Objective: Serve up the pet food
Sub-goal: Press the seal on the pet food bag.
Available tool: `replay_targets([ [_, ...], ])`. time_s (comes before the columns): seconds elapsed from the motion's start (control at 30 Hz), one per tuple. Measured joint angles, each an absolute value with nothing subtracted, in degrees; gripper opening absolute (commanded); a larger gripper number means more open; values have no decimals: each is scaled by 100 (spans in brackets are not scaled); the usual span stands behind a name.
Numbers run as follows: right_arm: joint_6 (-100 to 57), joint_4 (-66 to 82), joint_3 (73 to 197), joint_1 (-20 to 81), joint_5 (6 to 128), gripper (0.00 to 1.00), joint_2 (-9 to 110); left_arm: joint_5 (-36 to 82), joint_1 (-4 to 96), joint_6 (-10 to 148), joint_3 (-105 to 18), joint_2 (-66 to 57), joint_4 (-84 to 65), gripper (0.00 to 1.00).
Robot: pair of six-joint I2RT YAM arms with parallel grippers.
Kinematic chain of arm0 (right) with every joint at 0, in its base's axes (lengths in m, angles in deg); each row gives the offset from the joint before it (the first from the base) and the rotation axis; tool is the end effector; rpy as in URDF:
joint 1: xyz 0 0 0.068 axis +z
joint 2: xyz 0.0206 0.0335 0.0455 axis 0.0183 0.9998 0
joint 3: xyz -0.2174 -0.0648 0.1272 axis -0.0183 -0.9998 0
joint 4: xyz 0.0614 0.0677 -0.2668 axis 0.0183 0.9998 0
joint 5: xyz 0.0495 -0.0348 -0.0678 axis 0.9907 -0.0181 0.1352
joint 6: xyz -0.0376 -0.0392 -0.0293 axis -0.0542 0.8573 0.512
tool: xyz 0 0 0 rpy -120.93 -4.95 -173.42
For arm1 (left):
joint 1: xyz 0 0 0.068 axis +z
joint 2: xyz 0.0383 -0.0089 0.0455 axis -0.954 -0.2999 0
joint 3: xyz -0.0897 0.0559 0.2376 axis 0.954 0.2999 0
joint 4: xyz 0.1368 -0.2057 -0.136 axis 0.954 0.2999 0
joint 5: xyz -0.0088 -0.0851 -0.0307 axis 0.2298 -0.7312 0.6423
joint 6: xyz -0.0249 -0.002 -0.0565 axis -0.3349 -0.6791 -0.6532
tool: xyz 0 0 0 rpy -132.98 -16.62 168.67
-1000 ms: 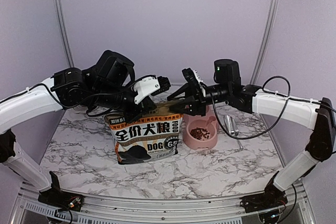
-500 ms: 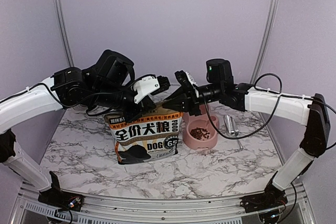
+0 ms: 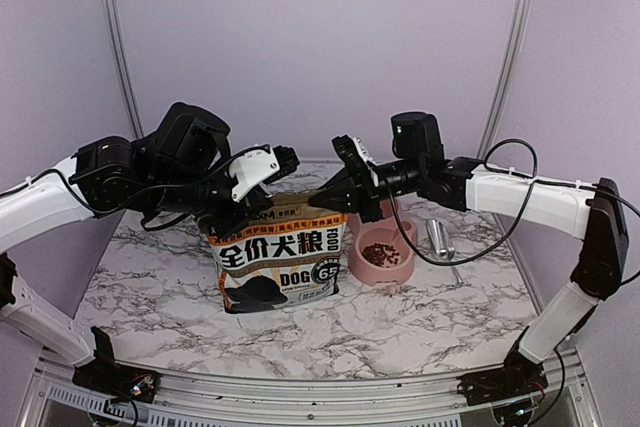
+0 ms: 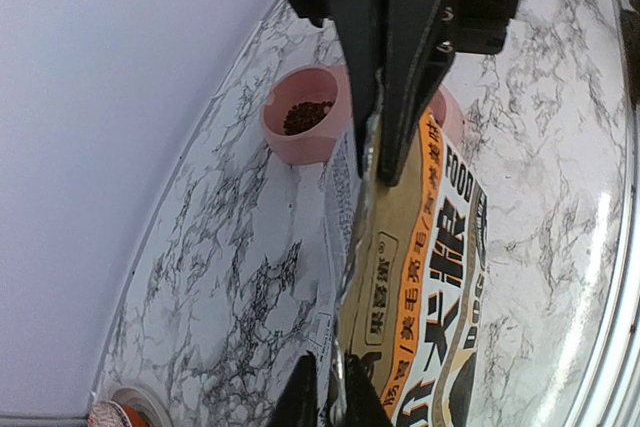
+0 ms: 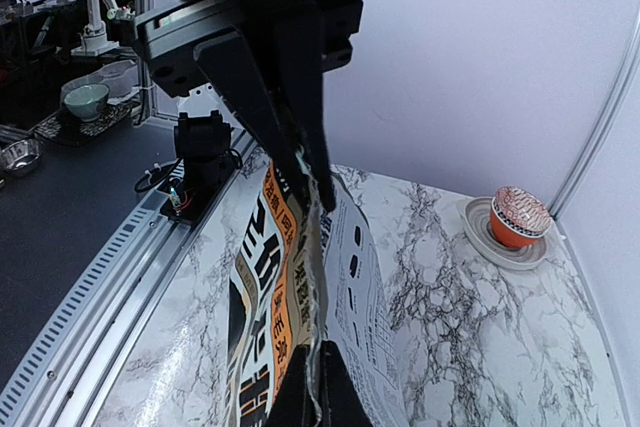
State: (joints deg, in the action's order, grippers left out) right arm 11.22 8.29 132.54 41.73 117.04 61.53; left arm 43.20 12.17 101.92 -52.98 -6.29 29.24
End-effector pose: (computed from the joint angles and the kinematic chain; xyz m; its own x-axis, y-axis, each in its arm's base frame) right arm 0.2726 0.2865 0.3013 0.1900 -0.1421 -0.9714 -0.9657 -0.2051 -0.1589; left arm 0.1707 -0.2811 0.3733 0.0364 0.6687 -0.7426 0.8112 0.4142 0.4127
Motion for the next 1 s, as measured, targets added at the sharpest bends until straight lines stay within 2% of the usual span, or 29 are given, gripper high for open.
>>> replay_targets([
  [0.2,1120,831,13256,4169,11699,0,6153,4452,1165,10242,-5196,-552,2852,0],
  [0.27,1120,833,13254,4167,11701,0,6153,4478,1158,10253,-5196,-552,2852,16],
  [0.3,1122,844,13256,4158,11717,0,6153,4594,1154,10275,-5196,-535,2867,21],
  [0.53,1148,886,13254,4099,11739,0,6144,4858,1163,10218,-5187,-356,3040,16],
  [0.57,1153,886,13254,4095,11739,0,6144,4867,1163,10214,-5187,-338,3066,13],
  [0.63,1157,888,13254,4084,11747,0,6142,4893,1163,10185,-5187,-332,3125,0],
  [0.83,1159,894,13254,4062,11771,1,6142,4847,1152,10159,-5187,-334,3173,0],
  [0.87,1161,901,13254,4062,11771,10,6142,4843,1152,10159,-5187,-334,3175,0],
  [0.9,1166,910,13254,4062,11767,31,6142,4836,1152,10153,-5187,-334,3177,0],
  [0.93,1196,923,13254,4062,11734,43,6140,4825,1154,10146,-5191,-334,3186,0],
  [1.0,1264,1082,13267,4055,11581,54,6096,4823,1173,10120,-5220,-332,3280,0],
])
